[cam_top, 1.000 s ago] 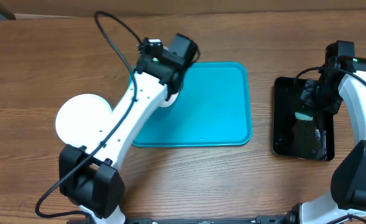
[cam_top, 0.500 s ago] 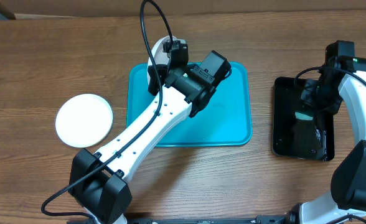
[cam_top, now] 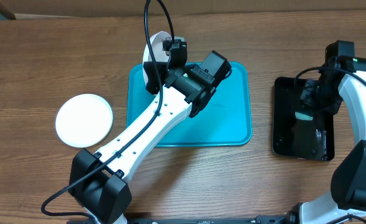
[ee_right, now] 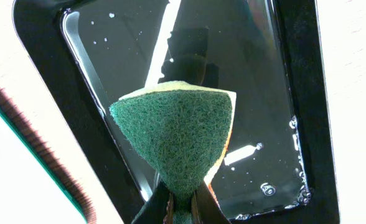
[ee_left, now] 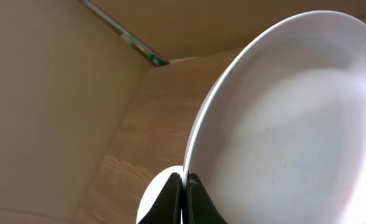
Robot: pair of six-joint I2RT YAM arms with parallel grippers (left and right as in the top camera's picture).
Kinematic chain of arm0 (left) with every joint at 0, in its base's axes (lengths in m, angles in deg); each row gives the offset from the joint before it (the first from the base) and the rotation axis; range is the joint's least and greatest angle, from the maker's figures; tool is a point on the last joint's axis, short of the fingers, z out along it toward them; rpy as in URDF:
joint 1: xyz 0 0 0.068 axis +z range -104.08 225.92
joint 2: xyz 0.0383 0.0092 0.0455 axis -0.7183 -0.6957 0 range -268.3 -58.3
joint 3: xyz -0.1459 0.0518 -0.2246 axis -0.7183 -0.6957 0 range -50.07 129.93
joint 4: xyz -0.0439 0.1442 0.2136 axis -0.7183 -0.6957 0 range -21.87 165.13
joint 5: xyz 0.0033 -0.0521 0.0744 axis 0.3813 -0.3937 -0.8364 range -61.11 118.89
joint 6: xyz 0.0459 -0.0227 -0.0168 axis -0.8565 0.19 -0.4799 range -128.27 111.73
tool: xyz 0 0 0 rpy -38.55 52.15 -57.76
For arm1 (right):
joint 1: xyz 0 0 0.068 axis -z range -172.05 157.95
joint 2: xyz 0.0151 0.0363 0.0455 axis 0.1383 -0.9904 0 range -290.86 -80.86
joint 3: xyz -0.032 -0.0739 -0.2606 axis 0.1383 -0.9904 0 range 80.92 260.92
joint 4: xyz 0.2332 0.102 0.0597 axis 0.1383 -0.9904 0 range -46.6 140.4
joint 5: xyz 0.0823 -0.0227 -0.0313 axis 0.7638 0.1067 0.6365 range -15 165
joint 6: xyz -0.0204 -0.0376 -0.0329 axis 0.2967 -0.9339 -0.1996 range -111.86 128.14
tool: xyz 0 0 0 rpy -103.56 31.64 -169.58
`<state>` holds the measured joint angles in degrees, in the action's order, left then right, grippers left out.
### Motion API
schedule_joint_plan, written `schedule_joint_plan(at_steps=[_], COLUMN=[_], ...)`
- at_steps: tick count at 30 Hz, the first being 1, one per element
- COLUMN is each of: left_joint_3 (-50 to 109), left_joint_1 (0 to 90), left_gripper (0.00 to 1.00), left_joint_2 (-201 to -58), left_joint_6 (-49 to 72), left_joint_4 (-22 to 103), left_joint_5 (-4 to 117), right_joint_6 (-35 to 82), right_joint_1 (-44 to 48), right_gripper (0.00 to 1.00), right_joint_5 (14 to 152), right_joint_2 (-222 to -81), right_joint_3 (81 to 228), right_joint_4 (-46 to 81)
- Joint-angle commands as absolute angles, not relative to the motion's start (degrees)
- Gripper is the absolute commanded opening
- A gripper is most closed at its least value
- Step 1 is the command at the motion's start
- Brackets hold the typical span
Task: Clean dirty plates on tray and stack at the side
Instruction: 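Lift the cleaned plate with the left gripper and carry it left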
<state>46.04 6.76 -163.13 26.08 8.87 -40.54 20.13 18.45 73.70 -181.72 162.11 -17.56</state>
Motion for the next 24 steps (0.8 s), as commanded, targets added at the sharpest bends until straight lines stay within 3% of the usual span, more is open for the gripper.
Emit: schedule_joint_plan(at_steps=[1,12,24], left_joint_3=[47.3,47.3,47.3], left_joint_1=[6.5,6.3,17.1], left_gripper=[0.04,0.04,0.04], left_joint_2=[-161.2,-161.2,-161.2], left_joint_6=[26.4,26.4,30.1], left_joint_4=[8.9,8.9,4.8], left_joint_5=[-44.0,-42.5,-8.6], right_joint_6=[19.9,19.9,19.9], right_joint_1=[18.6,18.6,18.6], right_gripper=[0.04,0.04,0.04], right_joint_5=[74.1,74.1,74.1], right_joint_2=[-179.7,-179.7,-179.7], right_joint_3=[162.0,162.0,162.0], right_joint_4=[-17.2,-17.2,-17.2])
